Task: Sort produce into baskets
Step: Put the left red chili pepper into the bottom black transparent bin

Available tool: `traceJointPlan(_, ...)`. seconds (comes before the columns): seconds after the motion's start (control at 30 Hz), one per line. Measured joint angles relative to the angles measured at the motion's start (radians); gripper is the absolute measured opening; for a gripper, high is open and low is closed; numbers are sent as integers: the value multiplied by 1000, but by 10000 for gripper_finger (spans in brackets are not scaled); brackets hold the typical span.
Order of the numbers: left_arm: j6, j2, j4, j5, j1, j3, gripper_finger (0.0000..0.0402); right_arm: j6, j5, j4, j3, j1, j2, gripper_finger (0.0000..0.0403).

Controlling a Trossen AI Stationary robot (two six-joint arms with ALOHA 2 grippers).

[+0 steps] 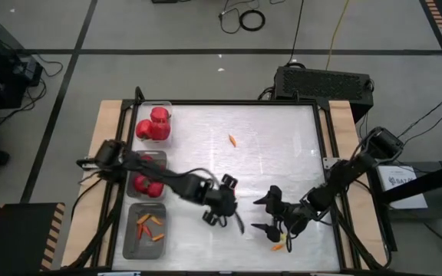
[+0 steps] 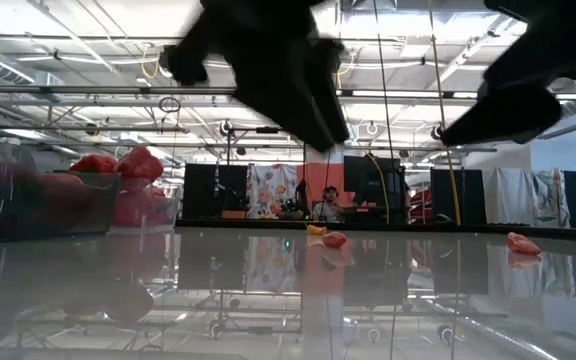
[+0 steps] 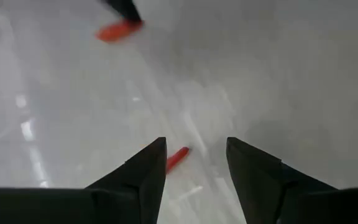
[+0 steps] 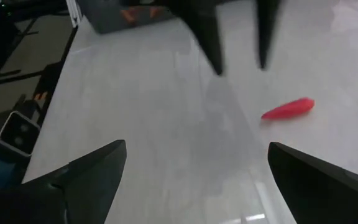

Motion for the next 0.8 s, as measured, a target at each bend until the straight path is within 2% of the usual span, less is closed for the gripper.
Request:
traceJointPlan(0.1,63,55,29,109,63,13,176,42,1,-42,0,22,0,384)
traceJointPlan(0.33,145,123,34,229,151,19,176,70,5,-88,0,44,-1,384)
traceJointPlan(0.63,224,128,26,243,194,19,176,55,8,-97,0,41,-1,384)
traceJointPlan(0.8,248,162,19,289,218,19,176,59,9,-98,0,32,-1,384)
